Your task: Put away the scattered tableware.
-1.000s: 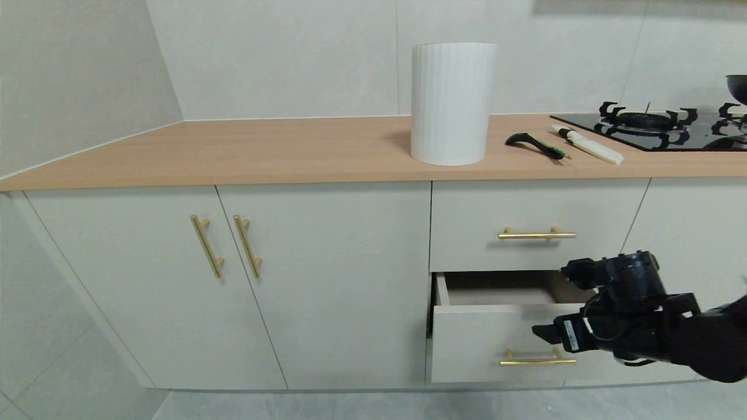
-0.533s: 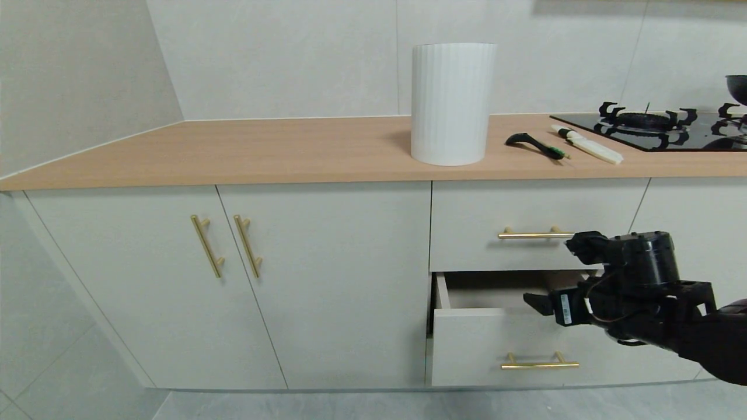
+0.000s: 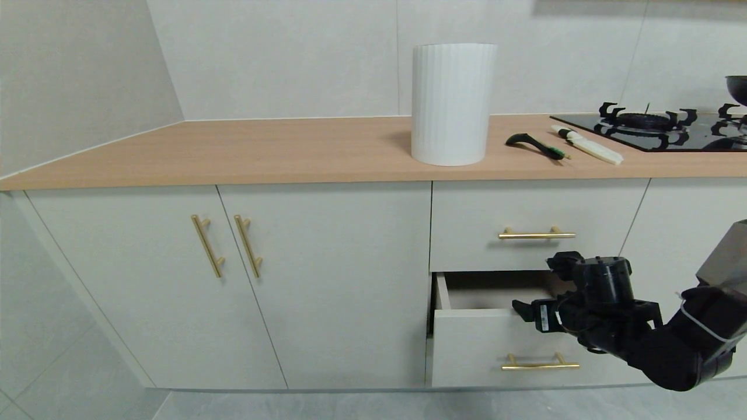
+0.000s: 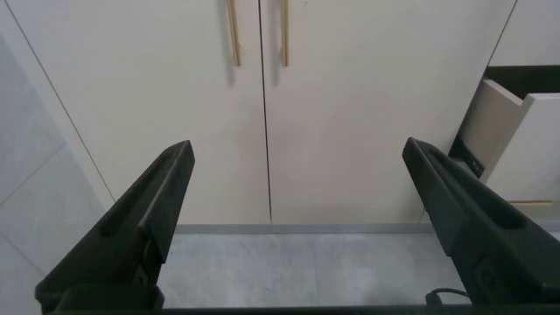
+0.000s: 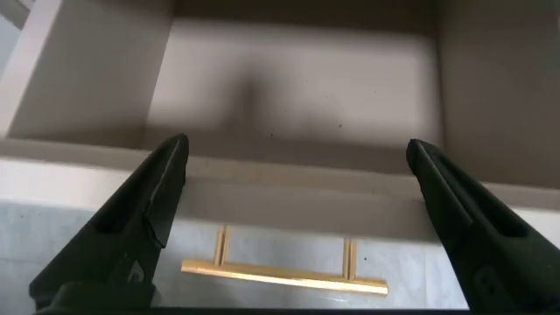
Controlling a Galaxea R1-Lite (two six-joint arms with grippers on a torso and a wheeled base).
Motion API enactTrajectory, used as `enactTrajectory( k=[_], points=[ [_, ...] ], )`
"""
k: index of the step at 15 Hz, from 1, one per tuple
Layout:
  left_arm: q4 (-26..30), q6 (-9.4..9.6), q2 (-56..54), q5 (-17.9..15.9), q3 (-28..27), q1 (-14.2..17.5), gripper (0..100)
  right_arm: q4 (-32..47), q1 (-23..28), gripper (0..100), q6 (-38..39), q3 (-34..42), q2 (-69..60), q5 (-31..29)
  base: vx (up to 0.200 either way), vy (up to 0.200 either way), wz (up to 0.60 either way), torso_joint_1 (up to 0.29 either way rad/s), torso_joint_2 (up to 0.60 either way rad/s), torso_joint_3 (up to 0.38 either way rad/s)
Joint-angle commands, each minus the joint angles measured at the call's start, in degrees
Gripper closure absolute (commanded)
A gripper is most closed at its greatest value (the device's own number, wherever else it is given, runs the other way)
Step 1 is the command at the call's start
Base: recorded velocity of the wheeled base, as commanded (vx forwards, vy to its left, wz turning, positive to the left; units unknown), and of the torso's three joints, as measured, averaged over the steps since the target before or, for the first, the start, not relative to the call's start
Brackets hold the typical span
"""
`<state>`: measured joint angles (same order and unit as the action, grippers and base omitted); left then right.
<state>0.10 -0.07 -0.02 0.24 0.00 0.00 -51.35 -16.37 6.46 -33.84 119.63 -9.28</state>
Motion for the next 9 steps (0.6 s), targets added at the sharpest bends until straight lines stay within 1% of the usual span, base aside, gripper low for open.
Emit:
enactTrajectory(
  k=[1,4,6,9],
  points=[
    [-0.01,-0.01,0.02,0.02,0.0,0.0,0,0.81,0.11,0,-0.22,0.27,1.31,0.05,0.0,0.0,0.0,0.0,0.0,0.0],
    [-0.01,-0.01,0.02,0.02,0.0,0.0,0,2.39,0.2,0,-0.4,0.44,-0.97,0.22,0.0,0.0,0.0,0.0,0.0,0.0],
    [-0.01,-0.01,0.02,0.02,0.0,0.0,0,7.49,0.11,0,-0.48,0.18,-3.79,0.75,0.0,0.0,0.0,0.0,0.0,0.0],
    [-0.01,-0.01,0.02,0.02,0.0,0.0,0,15.93,0.2,0,-2.33,0.0,-8.8,3.56,0.0,0.0,0.0,0.0,0.0,0.0]
  ],
)
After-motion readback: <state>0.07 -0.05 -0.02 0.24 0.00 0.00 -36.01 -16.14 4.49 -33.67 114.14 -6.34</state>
